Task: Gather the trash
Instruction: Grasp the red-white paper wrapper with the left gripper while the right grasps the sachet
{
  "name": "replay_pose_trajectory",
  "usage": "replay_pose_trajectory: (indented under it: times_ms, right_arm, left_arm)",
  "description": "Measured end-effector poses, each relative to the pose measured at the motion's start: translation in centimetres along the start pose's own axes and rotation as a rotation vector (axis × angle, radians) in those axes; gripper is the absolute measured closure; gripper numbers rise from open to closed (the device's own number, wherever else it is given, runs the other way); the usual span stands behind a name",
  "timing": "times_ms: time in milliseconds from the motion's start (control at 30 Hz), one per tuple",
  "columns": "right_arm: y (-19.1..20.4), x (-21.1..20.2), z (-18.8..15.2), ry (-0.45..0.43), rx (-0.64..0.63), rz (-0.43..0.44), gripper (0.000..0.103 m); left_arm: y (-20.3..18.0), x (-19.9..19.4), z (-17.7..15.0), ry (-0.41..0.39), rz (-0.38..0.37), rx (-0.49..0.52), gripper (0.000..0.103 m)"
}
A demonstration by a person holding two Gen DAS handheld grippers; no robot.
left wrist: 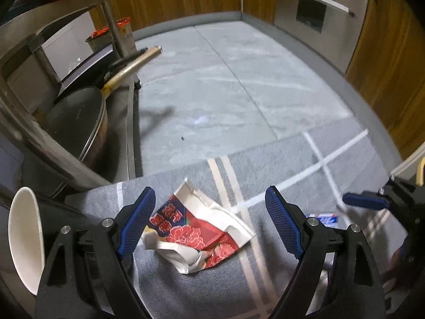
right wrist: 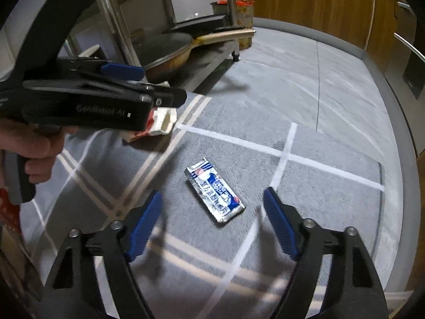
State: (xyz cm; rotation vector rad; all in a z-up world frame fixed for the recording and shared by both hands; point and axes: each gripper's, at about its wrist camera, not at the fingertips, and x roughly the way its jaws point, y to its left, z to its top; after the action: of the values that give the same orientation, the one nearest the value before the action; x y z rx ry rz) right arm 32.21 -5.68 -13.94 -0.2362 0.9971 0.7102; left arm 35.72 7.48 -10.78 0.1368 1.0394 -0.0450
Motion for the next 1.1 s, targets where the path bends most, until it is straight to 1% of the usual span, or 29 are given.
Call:
replay_pose_trajectory:
  times_ms: [33,167,233,333,400,500,567,633,667,700,767,833,900,1100]
  right_arm:
    - [0.0,0.3,-0.1,0.005,-0.002,-0.001,0.038]
    - [0.1,0.7,-0.3,0.01,-0.013,-0.014,0.048]
    - [0.0,0.5,-0.4,0.009,-0.011,-0.009,0.062]
    - [-0.1,0.4,-0.6,0.006,-0.006,-0.003,0.07]
    - [-0.2,0.3,-0.8,0.003,0.001,-0.003,0.071]
    - [-0.4,-0.1,-1.3,-0.003,0.021,0.0,0.071]
    - [-0.5,-0.4,-1.5,-0.007,0.034,0.0,0.071]
    - [-0.7,-1.0,-1.8,-0.014,0.052,0.001,0.071]
    - [-0.8,-1.3,-1.9,-0.018,0.061,0.002,0.071]
    - [-0.9,-1.6,-2.0,-0.024,0.072,0.003,0.072]
    - [-1.0,-2.2,-2.2,-0.035,0.088,0.005,0.073]
    - [-1.1,-2.8,-2.4,-0.045,0.1,0.007,0.074]
    - [-1.1,-3.5,-2.5,-0.054,0.108,0.009,0.079]
    - [-0.9,-4.8,-3.4,-0.067,0.119,0.018,0.08]
  left_arm:
    - [-0.1,0.2,-0.1,0.011,0.004,0.011,0.02]
    - [-0.6,1.0,-0.7,0.069,0.002,0.041,0.02]
    - [-0.7,1.2,-1.1,0.094,-0.005,0.046,0.02]
    - [-1.1,1.4,-1.8,0.133,-0.011,0.066,0.02]
    - [-1.4,1.5,-2.4,0.164,-0.02,0.073,0.02]
    - [-1.6,1.2,-3.2,0.18,-0.018,0.076,0.021]
    - [-1.4,0.9,-3.5,0.181,-0.034,0.054,0.031]
    - [-1.0,0.6,-3.7,0.181,-0.039,0.029,0.048]
    - [-0.7,0.3,-3.8,0.179,-0.04,0.012,0.053]
    - [-0.6,0.1,-3.8,0.177,-0.044,0.0,0.063]
    - [-0.3,-0.4,-4.1,0.173,-0.079,-0.032,0.064]
    - [-0.5,-0.7,-4.3,0.169,-0.087,-0.035,0.066]
    - [-0.7,-1.4,-4.7,0.157,-0.106,-0.04,0.067]
    - [-0.8,-3.8,-5.2,0.112,-0.154,-0.098,0.068]
